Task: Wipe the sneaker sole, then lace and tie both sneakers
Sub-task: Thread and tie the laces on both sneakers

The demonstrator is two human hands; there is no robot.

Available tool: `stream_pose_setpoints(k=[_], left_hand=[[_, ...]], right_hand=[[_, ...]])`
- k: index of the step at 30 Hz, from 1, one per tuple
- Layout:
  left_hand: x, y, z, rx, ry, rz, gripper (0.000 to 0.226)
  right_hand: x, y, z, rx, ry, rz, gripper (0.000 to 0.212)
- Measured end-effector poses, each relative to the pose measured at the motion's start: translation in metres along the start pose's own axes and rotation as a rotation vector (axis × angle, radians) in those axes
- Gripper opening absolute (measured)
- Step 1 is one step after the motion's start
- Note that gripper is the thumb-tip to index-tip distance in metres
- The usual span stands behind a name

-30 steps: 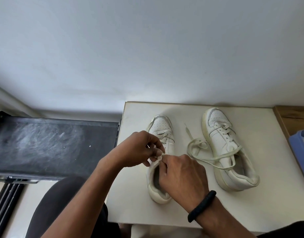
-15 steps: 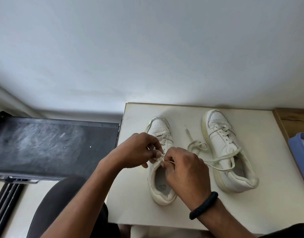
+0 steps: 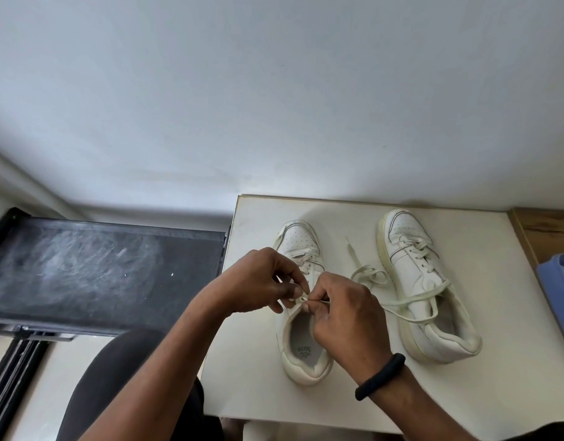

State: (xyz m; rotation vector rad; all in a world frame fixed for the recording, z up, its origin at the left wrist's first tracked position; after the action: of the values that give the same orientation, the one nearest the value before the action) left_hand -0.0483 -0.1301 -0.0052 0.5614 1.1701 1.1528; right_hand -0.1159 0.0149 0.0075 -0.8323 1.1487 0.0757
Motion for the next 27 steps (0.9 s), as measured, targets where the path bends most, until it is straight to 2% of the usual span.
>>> stream_pose_setpoints(k=[4, 8, 14, 18, 24, 27], left_hand=[[0.0, -0.002, 0.0, -0.01, -0.004, 0.014, 0.01], [0.0, -0.003, -0.001, -0.034, -0.004, 0.041, 0.007], [0.001, -0.004, 0.001, -0.057, 0.099, 0.007, 0.001], [0.0, -0.004, 0.002, -0.056, 0.098, 0.005, 0.003], [0.0, -0.007, 0.002, -0.07, 0.072, 0.029, 0.011], [-0.001, -0.008, 0.001, -0.069, 0.045, -0.006, 0.017]], right_hand=[[0.003, -0.003, 0.003, -0.033, 0.024, 0.006, 0.023], [0.005, 0.003, -0.001, 0.064, -0.026, -0.056, 0.023], [0.009, -0.006, 0.008, 0.057, -0.042, -0.042, 0.02], [0.005, -0.007, 0.009, 0.046, -0.029, -0.04, 0.009], [0.0, -0.007, 0.007, 0.009, -0.078, -0.014, 0.007], [-0.001, -0.007, 0.006, -0.002, -0.045, 0.029, 0.009]])
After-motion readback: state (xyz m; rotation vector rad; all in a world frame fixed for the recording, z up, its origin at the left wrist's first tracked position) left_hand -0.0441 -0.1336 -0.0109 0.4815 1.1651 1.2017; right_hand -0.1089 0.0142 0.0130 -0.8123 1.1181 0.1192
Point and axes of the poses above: each hand's wrist, its own z-axis away from the middle knuckle, its own x-axis out of the palm, y = z × x, the point moved 5 cm from there along -z, towards the middle knuckle, and after that the axes turned 8 degrees about x, right-handed, at the moved point
